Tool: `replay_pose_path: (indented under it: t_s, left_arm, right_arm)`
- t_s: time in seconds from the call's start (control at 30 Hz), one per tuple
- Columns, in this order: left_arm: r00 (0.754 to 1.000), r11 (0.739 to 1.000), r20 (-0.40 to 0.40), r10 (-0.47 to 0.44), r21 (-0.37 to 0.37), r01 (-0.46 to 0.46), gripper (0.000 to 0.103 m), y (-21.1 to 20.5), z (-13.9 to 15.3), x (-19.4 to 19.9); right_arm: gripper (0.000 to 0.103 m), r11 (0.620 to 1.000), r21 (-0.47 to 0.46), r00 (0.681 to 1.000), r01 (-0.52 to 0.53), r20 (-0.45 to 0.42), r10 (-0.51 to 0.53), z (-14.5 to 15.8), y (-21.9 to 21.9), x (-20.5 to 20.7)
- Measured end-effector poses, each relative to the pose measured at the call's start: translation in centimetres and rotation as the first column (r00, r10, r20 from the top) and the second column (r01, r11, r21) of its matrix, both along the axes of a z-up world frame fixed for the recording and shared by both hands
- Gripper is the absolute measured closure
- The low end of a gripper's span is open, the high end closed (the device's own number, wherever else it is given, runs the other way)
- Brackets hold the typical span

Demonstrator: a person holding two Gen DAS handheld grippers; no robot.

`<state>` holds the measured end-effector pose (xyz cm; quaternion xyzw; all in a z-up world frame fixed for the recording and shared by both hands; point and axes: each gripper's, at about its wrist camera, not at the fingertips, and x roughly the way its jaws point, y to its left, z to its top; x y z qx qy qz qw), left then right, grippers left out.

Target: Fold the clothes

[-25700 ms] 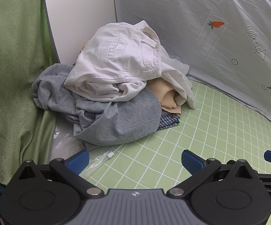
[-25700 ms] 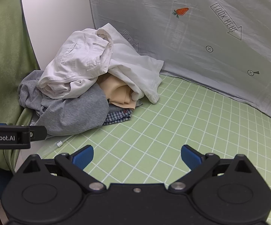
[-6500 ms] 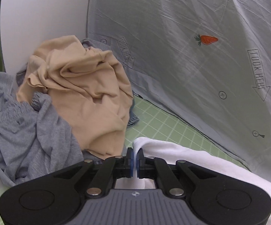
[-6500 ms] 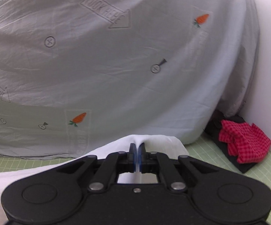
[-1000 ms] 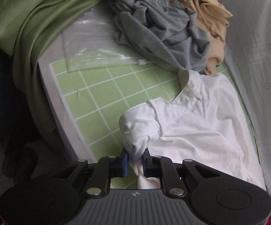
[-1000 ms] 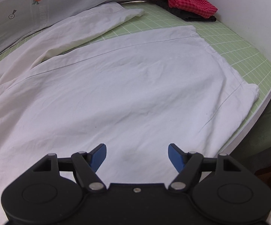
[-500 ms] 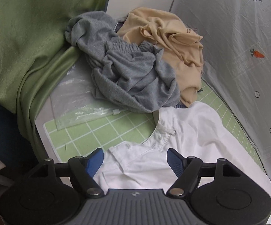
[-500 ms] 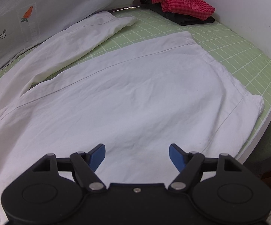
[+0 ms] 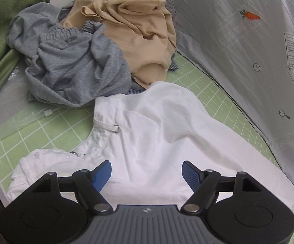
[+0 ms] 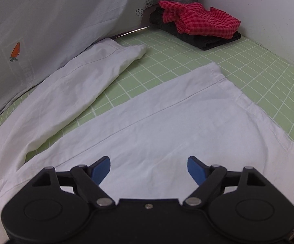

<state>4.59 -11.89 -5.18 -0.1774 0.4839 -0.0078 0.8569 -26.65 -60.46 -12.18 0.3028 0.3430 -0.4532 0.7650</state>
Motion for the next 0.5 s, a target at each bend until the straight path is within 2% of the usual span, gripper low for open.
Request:
replay_pose_path:
  t_s: [0.1,0.17,0.4,0.5]
  left_arm:
    - [0.999,1.0,-0.038,-0.022,0.019,0.022,0.026,-2.7,-1.2,2.0]
    - [0.998,0.999,-0.06,-0.02,0.035,0.022,0.026,-4.0,-2.0,3.2]
    - [0.99,0.996,-0.136,0.022,0.093,-0.009,0.026,-7.6,-4.6,7.5]
    - [0.985,0.993,-0.168,0.041,0.119,-0.021,0.026,-9.1,-5.7,9.4]
  right_arm:
    - [0.02,1.0,0.024,0.997,0.017,0.075,-0.019,0.2,-3.5,1.4]
    - [0.02,1.0,0.017,0.996,0.013,0.089,-0.014,0.0,-6.2,3.0]
    - [0.021,1.0,-0.027,0.998,0.001,0.059,0.001,-2.5,-16.3,11.4]
    - [0.025,0.998,-0.065,0.999,0.02,-0.025,-0.021,-3.6,-19.1,15.1]
